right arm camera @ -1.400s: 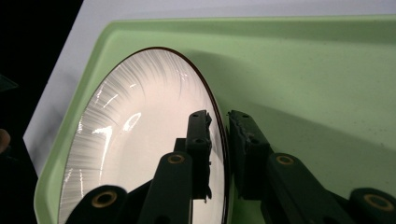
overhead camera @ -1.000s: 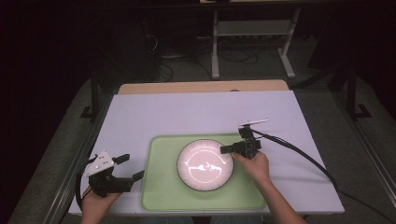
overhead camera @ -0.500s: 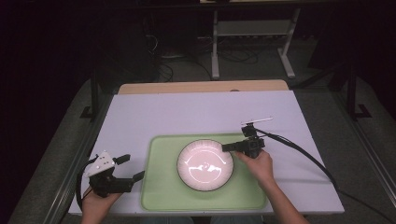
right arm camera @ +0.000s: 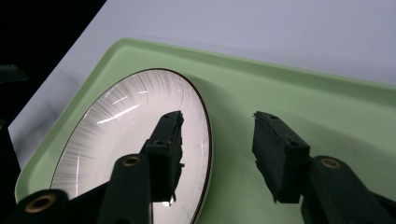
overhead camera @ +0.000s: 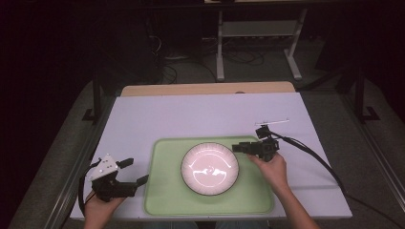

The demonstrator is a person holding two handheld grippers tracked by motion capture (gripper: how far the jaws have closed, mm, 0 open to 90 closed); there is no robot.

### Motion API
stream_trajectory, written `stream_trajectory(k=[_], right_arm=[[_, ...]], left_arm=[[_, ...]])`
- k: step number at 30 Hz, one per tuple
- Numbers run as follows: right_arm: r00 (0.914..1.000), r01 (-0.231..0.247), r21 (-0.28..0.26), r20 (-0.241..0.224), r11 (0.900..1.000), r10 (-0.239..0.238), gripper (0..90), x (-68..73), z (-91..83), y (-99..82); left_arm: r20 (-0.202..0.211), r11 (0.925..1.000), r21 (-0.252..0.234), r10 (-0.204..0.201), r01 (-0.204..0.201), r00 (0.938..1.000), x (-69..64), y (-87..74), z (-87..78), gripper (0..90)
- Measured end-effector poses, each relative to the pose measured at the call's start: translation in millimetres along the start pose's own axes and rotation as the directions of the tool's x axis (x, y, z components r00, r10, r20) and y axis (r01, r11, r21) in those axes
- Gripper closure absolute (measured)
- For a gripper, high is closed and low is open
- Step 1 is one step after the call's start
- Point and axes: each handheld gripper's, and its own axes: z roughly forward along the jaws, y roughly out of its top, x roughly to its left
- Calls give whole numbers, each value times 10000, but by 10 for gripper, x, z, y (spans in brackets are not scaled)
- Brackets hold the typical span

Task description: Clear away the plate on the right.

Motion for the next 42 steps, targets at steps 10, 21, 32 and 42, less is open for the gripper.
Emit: stream_trajectory(k=[10,21,32,42], right_arm=[[9925,1194,-836,350,9893,-1168,416,34,-193,23],[9677,2455,-1690,1008,9545,-2311,303,55,-408,-26],[9424,3151,-2216,1879,9228,-2766,201,58,-695,-108],[9086,3962,-2482,2448,8840,-3384,179,68,-866,-180]], left_arm=[[-7,10000,15,-27,27,10000,5,-2,2,154],[-22,10000,62,-29,29,10000,6,-5,13,154],[15,9999,130,-1,1,10000,-3,-5,30,154],[-11,10000,96,-11,11,10000,1,-5,20,154]])
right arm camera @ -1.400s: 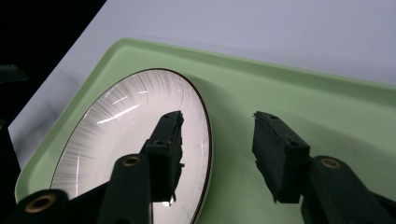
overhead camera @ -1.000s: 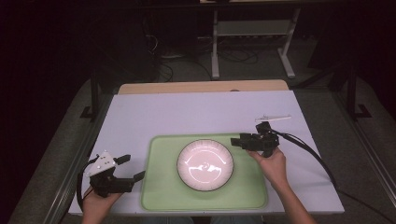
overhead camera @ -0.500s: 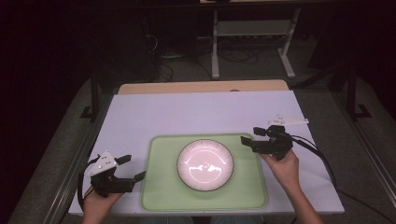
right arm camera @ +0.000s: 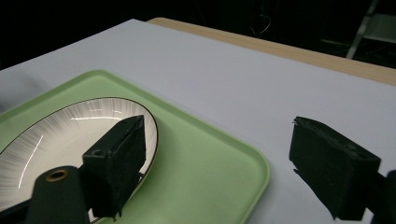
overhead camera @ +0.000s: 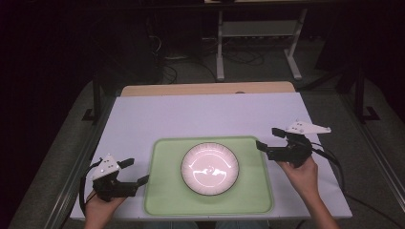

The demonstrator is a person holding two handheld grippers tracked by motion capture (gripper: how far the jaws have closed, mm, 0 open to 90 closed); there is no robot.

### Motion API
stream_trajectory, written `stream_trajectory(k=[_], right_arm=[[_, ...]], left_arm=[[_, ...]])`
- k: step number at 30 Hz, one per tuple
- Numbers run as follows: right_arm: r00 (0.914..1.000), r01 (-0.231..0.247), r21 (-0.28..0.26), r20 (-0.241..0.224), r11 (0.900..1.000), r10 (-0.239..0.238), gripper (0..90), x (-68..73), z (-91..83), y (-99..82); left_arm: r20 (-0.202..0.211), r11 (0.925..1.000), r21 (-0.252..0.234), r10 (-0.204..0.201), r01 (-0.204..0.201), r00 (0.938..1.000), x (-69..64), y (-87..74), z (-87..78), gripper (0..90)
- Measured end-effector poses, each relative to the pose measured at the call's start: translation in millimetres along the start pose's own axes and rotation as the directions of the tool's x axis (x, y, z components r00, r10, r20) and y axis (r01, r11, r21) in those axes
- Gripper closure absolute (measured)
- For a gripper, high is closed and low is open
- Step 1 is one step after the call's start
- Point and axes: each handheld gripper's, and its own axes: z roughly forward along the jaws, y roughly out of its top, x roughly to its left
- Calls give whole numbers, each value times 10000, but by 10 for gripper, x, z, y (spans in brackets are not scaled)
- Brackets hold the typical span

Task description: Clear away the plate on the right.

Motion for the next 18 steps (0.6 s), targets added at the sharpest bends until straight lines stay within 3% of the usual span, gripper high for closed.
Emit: stream_trajectory(k=[6,18], right_arm=[[9998,-57,-280,192,9996,62,165,-60,-134,-72],[9972,-11,-269,744,9996,31,158,-166,-333,-260]], left_arm=[[-4,10000,12,24,-24,10000,-6,3,4,154],[12,10000,28,7,-7,10000,-5,3,12,154]])
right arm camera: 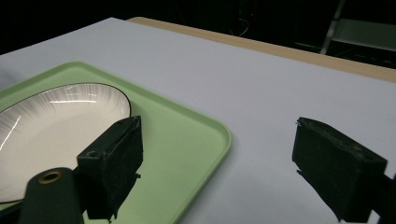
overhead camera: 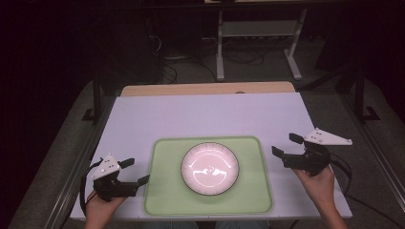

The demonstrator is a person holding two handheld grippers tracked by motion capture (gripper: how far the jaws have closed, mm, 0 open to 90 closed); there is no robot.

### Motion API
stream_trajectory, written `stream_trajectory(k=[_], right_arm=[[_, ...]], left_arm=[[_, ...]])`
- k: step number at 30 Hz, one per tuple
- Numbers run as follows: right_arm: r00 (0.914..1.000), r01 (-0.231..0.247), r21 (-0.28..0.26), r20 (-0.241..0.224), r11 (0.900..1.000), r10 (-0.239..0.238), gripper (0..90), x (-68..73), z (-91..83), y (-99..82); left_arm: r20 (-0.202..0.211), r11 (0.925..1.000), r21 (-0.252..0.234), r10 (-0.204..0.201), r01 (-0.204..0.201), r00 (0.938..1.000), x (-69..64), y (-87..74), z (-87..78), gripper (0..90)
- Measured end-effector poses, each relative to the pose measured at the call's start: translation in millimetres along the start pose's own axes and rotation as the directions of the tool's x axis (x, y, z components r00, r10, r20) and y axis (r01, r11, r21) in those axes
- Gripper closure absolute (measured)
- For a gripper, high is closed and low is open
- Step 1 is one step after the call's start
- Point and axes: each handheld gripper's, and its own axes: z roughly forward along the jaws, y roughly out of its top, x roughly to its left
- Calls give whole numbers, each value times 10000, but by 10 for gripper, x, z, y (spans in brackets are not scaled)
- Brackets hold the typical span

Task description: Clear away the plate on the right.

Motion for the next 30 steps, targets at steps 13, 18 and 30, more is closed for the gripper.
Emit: stream_trajectory(k=[13,18,30], right_arm=[[9998,-19,95,219,10000,17,157,-27,-154,-211],[9996,-150,216,258,9997,145,157,-38,-198,-313],[9992,-97,147,376,9998,92,158,21,-298,-454]], left_arm=[[-1,10000,-23,-18,18,10000,-5,0,2,153],[16,10000,-14,3,-3,10000,-9,1,7,153],[42,10000,0,52,-52,10000,-22,7,7,154]])
